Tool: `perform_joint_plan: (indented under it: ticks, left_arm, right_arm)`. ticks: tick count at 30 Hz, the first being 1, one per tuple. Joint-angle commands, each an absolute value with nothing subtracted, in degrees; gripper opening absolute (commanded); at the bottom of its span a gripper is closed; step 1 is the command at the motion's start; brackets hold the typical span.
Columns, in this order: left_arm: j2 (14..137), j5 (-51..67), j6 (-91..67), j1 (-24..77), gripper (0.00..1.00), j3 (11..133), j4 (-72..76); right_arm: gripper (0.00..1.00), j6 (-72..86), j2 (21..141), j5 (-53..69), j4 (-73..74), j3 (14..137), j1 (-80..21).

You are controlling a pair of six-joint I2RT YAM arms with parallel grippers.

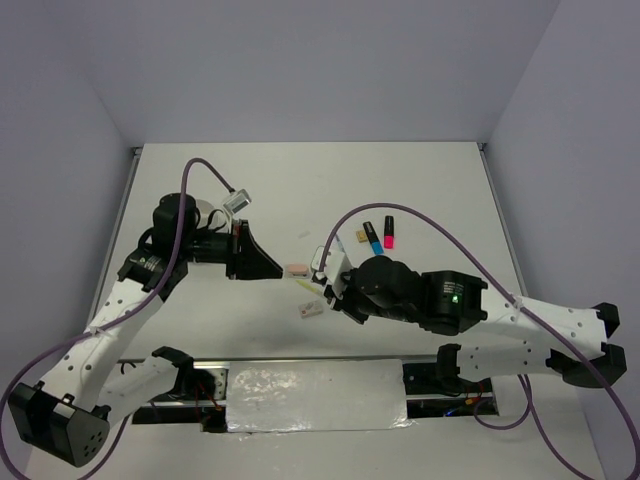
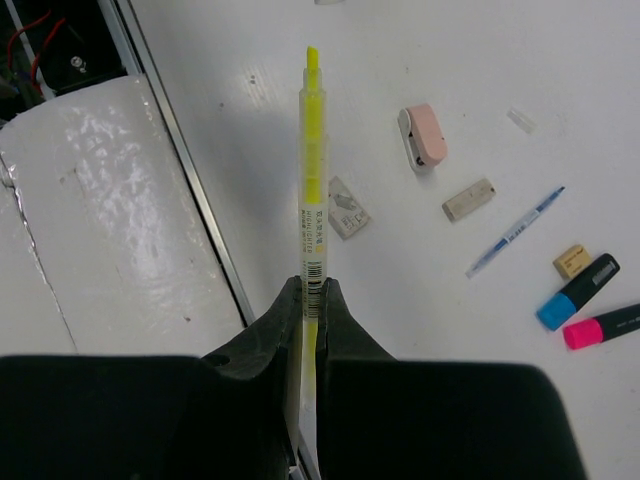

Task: Sort the stationery into containers
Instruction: Close the pen cap on the pen.

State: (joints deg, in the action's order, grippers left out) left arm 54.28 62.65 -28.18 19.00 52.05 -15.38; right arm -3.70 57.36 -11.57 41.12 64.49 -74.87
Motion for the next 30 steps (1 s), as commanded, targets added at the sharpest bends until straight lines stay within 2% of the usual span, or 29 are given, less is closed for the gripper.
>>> perform_joint_plan:
  ticks: [1, 30]
  left_arm:
    - [53.70, 62.93, -26.02, 20.39, 0.00, 54.14, -15.03]
    - [52.47, 63.19, -25.93, 21.53, 0.00, 52.82, -13.36]
  right_arm:
    - [0.00, -4.13, 58.35, -11.95, 39.02, 67.67, -75.32]
    - [0.00, -4.04, 61.17, -11.60, 37.71, 68.73, -75.41]
